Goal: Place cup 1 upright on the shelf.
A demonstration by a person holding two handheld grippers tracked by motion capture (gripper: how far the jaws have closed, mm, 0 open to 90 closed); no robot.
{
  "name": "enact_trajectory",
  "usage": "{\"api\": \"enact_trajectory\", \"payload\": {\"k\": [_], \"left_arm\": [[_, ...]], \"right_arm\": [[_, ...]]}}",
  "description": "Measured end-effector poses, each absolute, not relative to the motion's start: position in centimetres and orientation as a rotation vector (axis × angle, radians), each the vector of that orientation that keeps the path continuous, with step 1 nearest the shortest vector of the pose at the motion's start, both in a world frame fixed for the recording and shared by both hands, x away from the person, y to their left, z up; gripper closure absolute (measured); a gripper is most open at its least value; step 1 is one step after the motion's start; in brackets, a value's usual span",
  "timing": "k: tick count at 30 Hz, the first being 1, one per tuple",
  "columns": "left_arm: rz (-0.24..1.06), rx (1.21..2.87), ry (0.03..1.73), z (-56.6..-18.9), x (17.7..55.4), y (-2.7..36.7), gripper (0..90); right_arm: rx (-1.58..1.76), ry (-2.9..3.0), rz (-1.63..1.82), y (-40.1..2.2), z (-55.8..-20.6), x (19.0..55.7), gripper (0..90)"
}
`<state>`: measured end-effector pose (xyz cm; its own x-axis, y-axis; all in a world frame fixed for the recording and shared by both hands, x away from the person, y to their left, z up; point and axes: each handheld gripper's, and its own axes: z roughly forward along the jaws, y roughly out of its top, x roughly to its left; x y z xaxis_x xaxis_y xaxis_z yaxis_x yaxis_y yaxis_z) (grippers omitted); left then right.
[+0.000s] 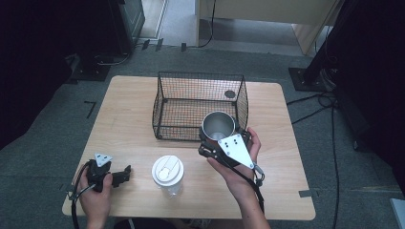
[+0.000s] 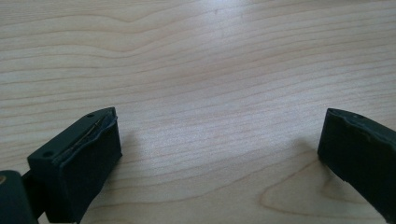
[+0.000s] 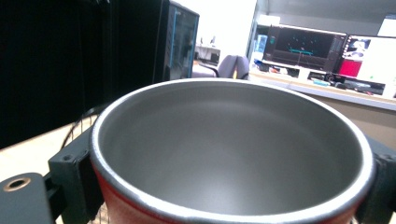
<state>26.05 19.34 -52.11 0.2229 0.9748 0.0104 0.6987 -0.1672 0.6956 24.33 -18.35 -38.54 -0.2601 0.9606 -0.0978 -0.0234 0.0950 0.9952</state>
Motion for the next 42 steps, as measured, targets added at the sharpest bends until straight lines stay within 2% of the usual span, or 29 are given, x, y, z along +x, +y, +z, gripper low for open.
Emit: {"api": "enact_trajectory", "payload": {"k": [14, 31, 42], "left_arm": [[0.632, 1.938, 1.538, -52.1, 26.0, 19.3, 0.0], [0.633, 1.942, 1.532, -52.1, 26.1, 19.3, 0.0], [0.629, 1.951, 1.526, -52.1, 26.1, 19.2, 0.0]], "right_arm": [[0.922, 1.36, 1.394, -17.0, -37.7, 27.4, 6.8], [1.046, 1.284, 1.363, -18.0, -37.9, 35.2, 6.7], [1.126, 1.301, 1.326, -18.6, -39.5, 40.2, 6.7]]}}
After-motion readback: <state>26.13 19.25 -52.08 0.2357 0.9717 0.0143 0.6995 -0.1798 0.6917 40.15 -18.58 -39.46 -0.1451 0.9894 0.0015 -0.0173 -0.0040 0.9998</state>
